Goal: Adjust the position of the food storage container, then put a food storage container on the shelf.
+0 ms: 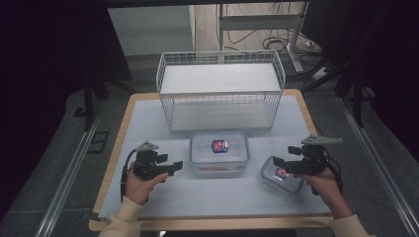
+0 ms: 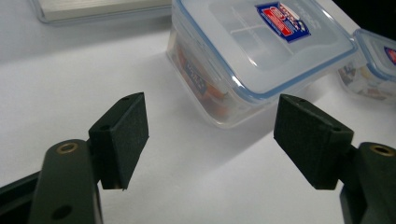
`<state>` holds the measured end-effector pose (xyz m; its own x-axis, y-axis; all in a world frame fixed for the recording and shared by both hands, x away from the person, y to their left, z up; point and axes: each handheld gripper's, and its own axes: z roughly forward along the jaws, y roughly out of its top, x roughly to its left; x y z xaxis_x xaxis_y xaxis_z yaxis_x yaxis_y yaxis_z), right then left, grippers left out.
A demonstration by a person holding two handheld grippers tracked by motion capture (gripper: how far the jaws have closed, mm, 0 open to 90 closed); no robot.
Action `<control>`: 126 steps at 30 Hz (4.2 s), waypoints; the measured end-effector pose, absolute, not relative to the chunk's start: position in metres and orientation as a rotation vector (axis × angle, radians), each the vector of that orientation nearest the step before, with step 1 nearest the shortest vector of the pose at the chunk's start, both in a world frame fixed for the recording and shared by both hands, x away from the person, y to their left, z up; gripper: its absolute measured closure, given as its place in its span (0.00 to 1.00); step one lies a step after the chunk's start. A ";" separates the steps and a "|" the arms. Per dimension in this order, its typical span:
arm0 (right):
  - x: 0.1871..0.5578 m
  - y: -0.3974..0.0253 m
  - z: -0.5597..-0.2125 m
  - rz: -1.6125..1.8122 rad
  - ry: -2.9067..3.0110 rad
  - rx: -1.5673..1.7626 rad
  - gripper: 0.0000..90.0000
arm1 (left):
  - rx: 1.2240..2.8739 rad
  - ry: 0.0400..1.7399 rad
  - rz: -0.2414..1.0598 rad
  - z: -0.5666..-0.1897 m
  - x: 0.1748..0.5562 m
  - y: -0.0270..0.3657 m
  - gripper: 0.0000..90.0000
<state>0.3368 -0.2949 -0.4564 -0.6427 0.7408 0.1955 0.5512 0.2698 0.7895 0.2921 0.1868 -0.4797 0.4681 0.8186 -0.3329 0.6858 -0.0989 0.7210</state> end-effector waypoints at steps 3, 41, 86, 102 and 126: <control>0.337 -0.293 -0.456 1.308 2.333 1.218 0.15 | 1.827 1.275 0.183 -0.479 0.293 0.186 0.27; 0.405 -0.203 -0.473 1.290 2.554 1.483 0.12 | 1.730 1.320 -0.123 -0.495 0.361 0.160 0.18; 0.407 -0.207 -0.483 1.419 2.605 1.589 0.43 | 1.692 1.277 -0.199 -0.507 0.354 0.154 0.42; 0.401 -0.214 -0.482 1.479 2.597 1.570 0.50 | 1.687 1.242 -0.165 -0.506 0.345 0.156 0.47; 0.392 -0.218 -0.464 1.578 2.520 1.469 0.53 | 1.672 1.175 -0.050 -0.484 0.335 0.154 0.52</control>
<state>0.3915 -0.2176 -0.4642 -0.5953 0.5856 0.5502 0.7507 0.1613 0.6406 0.3353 0.1542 -0.4836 0.5182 0.6627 -0.5407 0.7064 0.0248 0.7074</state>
